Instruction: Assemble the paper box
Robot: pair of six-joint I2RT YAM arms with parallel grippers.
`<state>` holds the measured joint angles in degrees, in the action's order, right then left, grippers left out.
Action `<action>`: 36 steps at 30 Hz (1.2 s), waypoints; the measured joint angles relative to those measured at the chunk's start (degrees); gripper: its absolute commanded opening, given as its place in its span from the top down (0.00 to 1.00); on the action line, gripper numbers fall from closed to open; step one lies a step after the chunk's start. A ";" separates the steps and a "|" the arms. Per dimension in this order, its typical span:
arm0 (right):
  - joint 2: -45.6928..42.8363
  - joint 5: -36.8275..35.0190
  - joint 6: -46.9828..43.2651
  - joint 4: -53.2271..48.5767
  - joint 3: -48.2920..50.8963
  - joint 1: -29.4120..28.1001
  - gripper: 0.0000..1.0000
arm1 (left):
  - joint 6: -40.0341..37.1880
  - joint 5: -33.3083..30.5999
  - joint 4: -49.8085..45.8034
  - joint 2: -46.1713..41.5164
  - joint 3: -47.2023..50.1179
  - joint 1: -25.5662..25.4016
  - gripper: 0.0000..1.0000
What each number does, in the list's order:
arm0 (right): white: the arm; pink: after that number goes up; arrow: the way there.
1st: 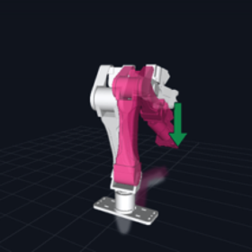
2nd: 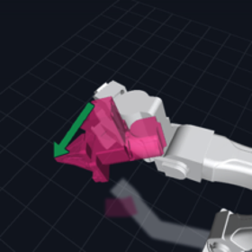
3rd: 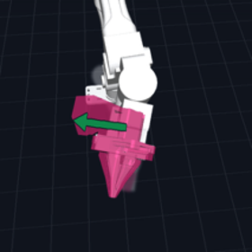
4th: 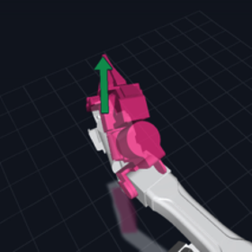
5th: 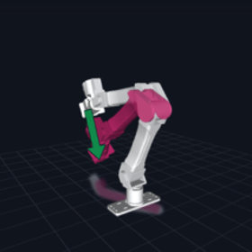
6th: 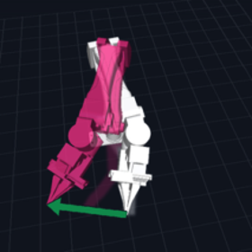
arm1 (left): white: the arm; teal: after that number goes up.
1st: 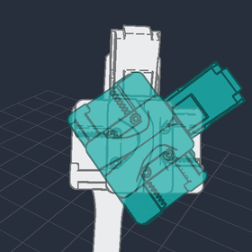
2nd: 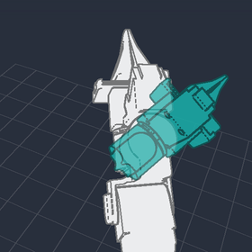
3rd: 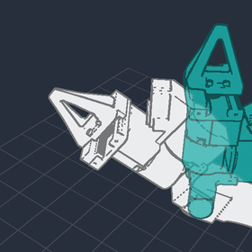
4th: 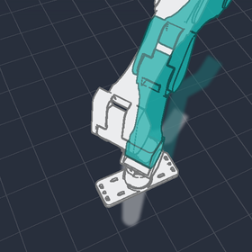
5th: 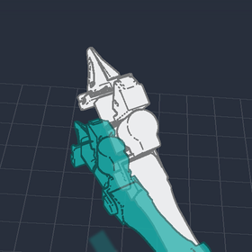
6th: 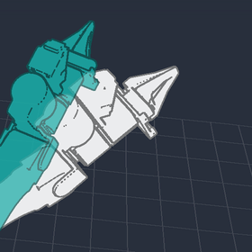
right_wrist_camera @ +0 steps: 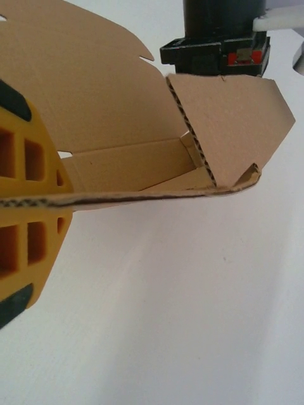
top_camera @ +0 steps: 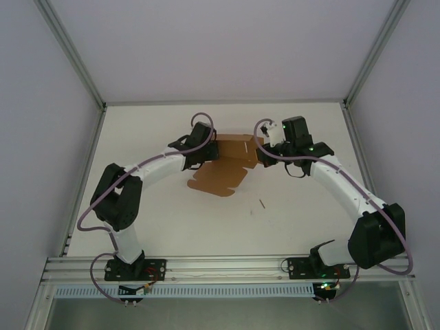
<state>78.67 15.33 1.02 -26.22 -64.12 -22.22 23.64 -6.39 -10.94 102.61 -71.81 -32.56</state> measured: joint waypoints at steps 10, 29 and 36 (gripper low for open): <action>-9.22 -8.31 4.42 1.31 5.68 -0.39 0.03 | -5.33 -0.33 7.65 -6.19 9.42 0.07 1.00; 2.12 -7.72 7.67 6.08 0.83 -0.59 0.00 | -6.58 -1.20 10.73 -8.44 11.37 0.07 1.00; 4.85 -11.06 10.69 15.98 3.63 -4.52 0.00 | -6.27 -1.27 10.67 -8.83 11.37 0.24 1.00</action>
<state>83.53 4.27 11.70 -10.24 -60.49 -26.74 17.37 -7.66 -0.27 93.78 -60.45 -32.32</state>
